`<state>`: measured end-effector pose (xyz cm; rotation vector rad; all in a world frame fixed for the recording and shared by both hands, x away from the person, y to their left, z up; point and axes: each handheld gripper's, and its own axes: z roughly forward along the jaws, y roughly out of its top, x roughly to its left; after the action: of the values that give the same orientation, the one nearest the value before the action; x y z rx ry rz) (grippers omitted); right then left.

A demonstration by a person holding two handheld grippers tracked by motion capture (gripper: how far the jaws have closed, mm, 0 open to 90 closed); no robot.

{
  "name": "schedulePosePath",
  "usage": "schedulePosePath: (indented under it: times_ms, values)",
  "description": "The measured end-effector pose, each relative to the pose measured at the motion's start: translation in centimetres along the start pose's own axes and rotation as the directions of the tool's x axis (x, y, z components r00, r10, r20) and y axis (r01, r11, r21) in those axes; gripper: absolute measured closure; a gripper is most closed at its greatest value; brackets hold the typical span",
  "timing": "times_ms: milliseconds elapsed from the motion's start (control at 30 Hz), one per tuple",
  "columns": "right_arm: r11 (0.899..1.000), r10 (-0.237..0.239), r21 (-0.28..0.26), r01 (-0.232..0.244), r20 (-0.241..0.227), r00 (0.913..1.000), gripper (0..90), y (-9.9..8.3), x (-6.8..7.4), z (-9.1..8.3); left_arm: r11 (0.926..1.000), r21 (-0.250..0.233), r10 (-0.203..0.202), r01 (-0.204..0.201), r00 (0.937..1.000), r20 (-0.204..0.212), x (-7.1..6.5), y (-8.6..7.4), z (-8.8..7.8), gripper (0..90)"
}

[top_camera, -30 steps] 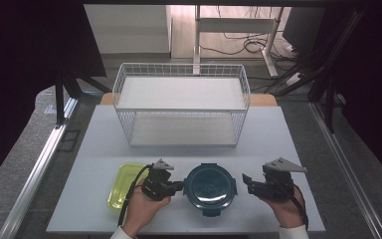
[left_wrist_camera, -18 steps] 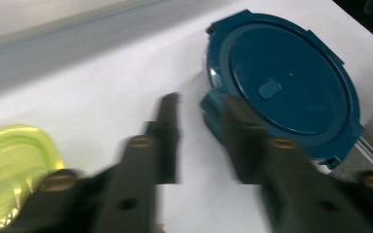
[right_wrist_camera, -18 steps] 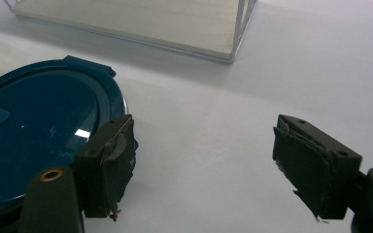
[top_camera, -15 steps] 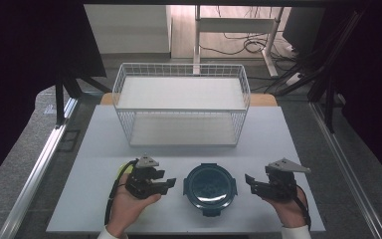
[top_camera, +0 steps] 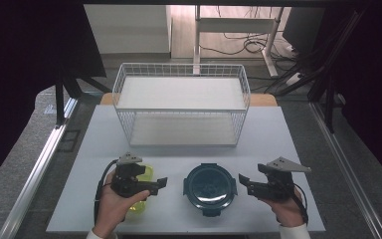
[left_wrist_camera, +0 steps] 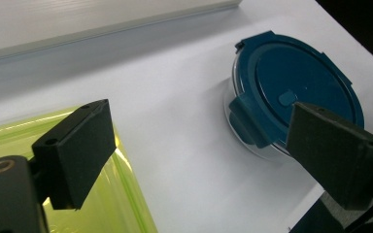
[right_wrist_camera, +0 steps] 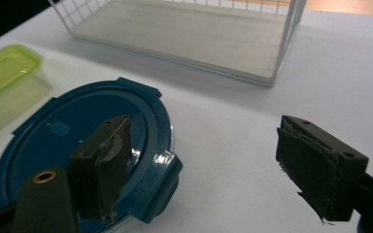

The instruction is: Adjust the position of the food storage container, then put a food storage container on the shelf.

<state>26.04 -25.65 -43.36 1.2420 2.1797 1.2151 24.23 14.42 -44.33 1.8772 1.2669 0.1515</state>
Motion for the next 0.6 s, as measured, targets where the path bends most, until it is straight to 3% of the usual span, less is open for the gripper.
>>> schedulePosePath:
  times_ms: [233, 300, 367, 467, 600]
  values:
    - [1.0, 0.018, -0.022, -0.019, -0.06, 0.9981, 18.6, -0.2, -0.1, -0.2, 1.0, 0.001, -0.006, 0.006, 0.9999, 0.008, 0.0, 0.1, 0.3, 8.4]
    - [0.999, 0.045, -0.023, -0.047, -0.093, 0.9947, 16.1, -0.3, -0.1, -0.5, 0.9999, -0.006, -0.012, 0.013, 0.9997, 0.021, -0.4, 0.2, 0.5, 7.8]
    - [0.998, 0.06, -0.025, -0.063, -0.106, 0.9926, 15.2, -0.3, -0.1, -0.5, 0.9993, -0.011, -0.034, 0.035, 0.9976, 0.06, -0.9, 0.3, 0.9, 7.8]
    - [0.992, 0.122, 0.001, -0.124, -0.164, 0.9788, 12.6, -0.6, 0.0, -0.3, 0.9989, 0.0, -0.047, 0.048, 0.9919, 0.118, -2.4, 0.3, 1.7, 7.1]
    - [0.986, 0.169, 0.032, -0.166, -0.22, 0.9608, 10.5, -0.8, 0.2, -0.2, 0.9984, 0.021, -0.056, 0.053, 0.9827, 0.177, -3.9, 0.3, 3.2, 5.7]
